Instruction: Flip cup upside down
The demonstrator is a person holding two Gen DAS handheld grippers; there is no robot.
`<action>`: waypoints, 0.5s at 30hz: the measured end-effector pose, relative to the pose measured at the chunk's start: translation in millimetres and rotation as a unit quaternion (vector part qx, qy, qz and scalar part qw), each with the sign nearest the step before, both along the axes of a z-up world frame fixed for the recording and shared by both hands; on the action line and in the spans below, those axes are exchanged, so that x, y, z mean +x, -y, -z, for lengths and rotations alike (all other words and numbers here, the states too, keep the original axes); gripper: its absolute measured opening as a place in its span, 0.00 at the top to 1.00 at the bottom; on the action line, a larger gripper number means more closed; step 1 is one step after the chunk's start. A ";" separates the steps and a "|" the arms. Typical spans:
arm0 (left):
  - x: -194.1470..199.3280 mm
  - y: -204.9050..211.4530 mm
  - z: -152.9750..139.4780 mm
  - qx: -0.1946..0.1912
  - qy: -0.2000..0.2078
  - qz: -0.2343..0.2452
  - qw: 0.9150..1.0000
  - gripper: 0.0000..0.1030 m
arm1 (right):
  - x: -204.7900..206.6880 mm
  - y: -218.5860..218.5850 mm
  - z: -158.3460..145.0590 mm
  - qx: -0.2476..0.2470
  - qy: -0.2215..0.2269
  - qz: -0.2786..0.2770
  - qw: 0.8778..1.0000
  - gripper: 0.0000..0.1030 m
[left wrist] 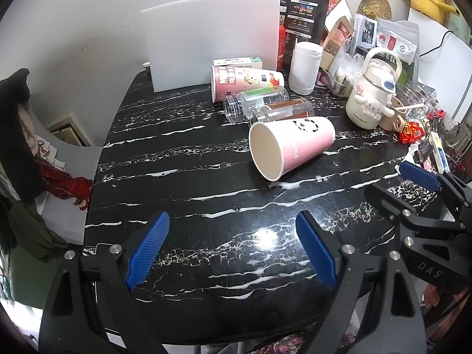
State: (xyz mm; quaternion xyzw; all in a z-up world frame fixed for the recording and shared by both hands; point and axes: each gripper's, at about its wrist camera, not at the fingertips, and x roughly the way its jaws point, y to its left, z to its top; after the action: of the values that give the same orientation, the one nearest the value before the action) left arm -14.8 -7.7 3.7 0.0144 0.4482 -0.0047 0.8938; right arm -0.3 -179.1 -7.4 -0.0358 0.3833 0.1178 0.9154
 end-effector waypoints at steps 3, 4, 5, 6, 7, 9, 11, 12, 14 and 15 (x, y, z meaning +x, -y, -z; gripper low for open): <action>0.5 0.2 -0.1 -0.001 -0.001 0.001 1.000 0.15 | -0.3 0.5 -0.8 0.000 0.001 0.000 1.000 0.26; 0.4 0.5 0.1 -0.002 -0.001 0.001 1.000 0.15 | -0.4 0.3 -0.7 0.000 0.001 0.000 1.000 0.26; 0.1 0.5 0.3 -0.003 -0.002 0.001 1.000 0.15 | -0.5 0.1 -0.5 -0.001 0.001 0.000 1.000 0.26; 0.1 0.5 0.6 -0.002 -0.002 0.001 1.000 0.15 | -1.0 0.5 -1.0 -0.001 0.001 0.000 1.000 0.26; 0.1 0.6 0.6 -0.002 -0.002 0.001 1.000 0.15 | -1.0 0.4 -0.8 -0.001 0.001 0.000 1.000 0.26; -0.2 0.5 0.9 -0.002 -0.002 0.001 1.000 0.15 | -1.2 0.1 -0.9 -0.001 0.000 0.000 1.000 0.26; -0.2 0.4 1.0 -0.002 -0.002 0.001 1.000 0.15 | -1.3 0.0 -1.0 -0.002 0.000 0.000 1.000 0.26; 0.0 0.2 0.9 -0.002 -0.002 0.001 1.000 0.15 | -1.5 -0.1 -0.9 -0.002 -0.001 -0.001 1.000 0.26; -0.4 -0.3 1.1 -0.003 -0.002 0.002 1.000 0.15 | -1.1 0.0 -0.8 -0.002 -0.002 -0.001 1.000 0.26; -0.8 -0.2 1.2 -0.003 -0.002 0.003 1.000 0.15 | -0.7 -0.2 -0.7 -0.002 -0.003 -0.002 1.000 0.26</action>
State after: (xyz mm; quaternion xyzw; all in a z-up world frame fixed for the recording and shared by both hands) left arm -15.5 -7.5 2.5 0.0129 0.4499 -0.0086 0.8929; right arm -1.0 -178.9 -6.7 -0.0379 0.3859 0.1188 0.9141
